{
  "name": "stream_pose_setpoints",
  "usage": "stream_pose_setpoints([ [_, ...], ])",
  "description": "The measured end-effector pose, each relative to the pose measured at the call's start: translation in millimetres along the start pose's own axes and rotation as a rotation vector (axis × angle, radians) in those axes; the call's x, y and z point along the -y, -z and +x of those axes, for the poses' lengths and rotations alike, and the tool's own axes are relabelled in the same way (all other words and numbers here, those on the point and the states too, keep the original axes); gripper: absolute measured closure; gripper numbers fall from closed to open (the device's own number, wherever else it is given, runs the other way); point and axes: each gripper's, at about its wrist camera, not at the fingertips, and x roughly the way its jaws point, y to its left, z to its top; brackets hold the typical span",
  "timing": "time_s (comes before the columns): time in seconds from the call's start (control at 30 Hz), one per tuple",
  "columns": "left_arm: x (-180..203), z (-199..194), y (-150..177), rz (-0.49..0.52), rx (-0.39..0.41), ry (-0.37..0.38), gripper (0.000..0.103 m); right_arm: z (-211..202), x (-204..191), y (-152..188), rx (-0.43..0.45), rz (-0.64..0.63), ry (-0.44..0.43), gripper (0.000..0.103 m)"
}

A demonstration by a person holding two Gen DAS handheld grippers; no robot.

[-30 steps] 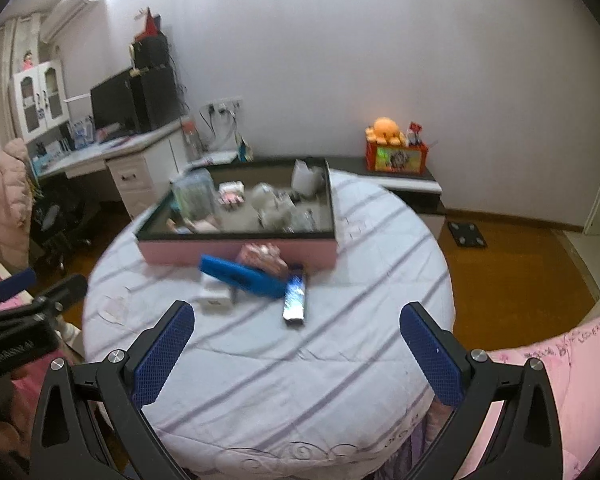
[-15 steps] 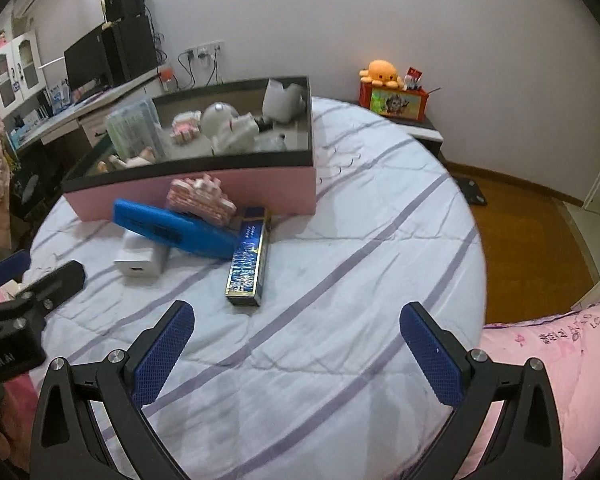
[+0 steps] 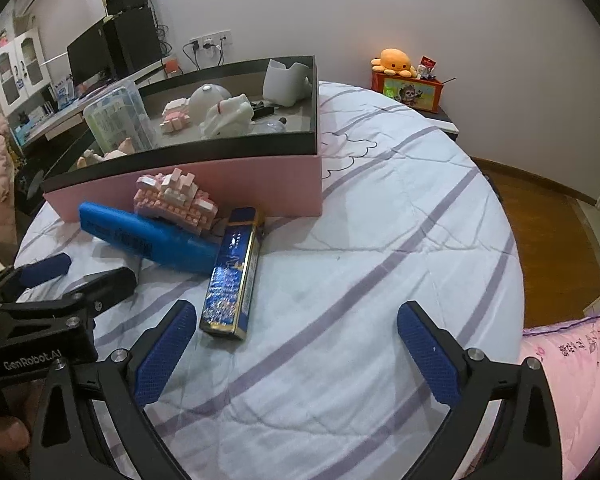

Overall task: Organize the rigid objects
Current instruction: 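Grasp the white charger with the left tool while the right tool grasps the blue-gold case, then carry the charger and blue-gold case into the pink box and release both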

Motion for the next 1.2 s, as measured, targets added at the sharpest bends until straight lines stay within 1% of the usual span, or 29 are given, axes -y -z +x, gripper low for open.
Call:
stream_pose_setpoints([
  [0.1,-4,1,-3,-0.011,0.001,-0.004,0.001,3,-4,-4,-0.001,-0.012,-0.005,0.005],
  [0.2,-11,0,-4,-0.023,0.006,0.007,0.006,8,-10,-5,-0.009,-0.033,0.005,0.012],
  [0.27,-14,-1,-5,-0.025,0.009,0.010,0.008,11,-13,-6,-0.015,-0.042,0.033,0.020],
  [0.4,-12,3,-9,-0.013,0.004,-0.005,0.006,15,-16,-9,-0.007,-0.049,0.052,0.026],
  [0.47,-9,7,-10,0.001,-0.001,-0.018,0.007,17,-20,-10,-0.004,-0.074,0.064,0.029],
  [0.5,-8,7,-11,0.003,0.002,-0.010,0.010,17,-21,-10,0.002,-0.083,0.063,0.031],
  [0.53,-8,5,-10,0.003,0.009,0.001,0.016,16,-22,-9,0.005,-0.088,0.056,0.036],
  [0.57,-8,4,-10,0.003,0.013,0.010,0.020,14,-24,-9,0.010,-0.097,0.047,0.044],
  [0.6,-9,2,-9,0.006,0.018,0.015,0.032,13,-24,-8,0.013,-0.100,0.044,0.050],
  [0.63,-9,0,-8,0.011,0.021,0.017,0.038,11,-25,-7,0.016,-0.104,0.038,0.067],
  [0.67,-10,-1,-7,0.011,0.021,0.021,0.038,10,-25,-6,0.015,-0.105,0.035,0.077],
  [0.7,-12,-2,-7,0.006,0.019,0.033,0.038,9,-25,-6,0.014,-0.102,0.029,0.081],
  [0.83,-20,-11,0,-0.016,0.024,0.056,0.038,0,-18,0,0.008,-0.071,-0.008,0.082],
  [1.2,-43,-43,16,-0.045,0.055,0.024,0.038,-28,-10,14,0.015,0.003,-0.098,0.083],
])
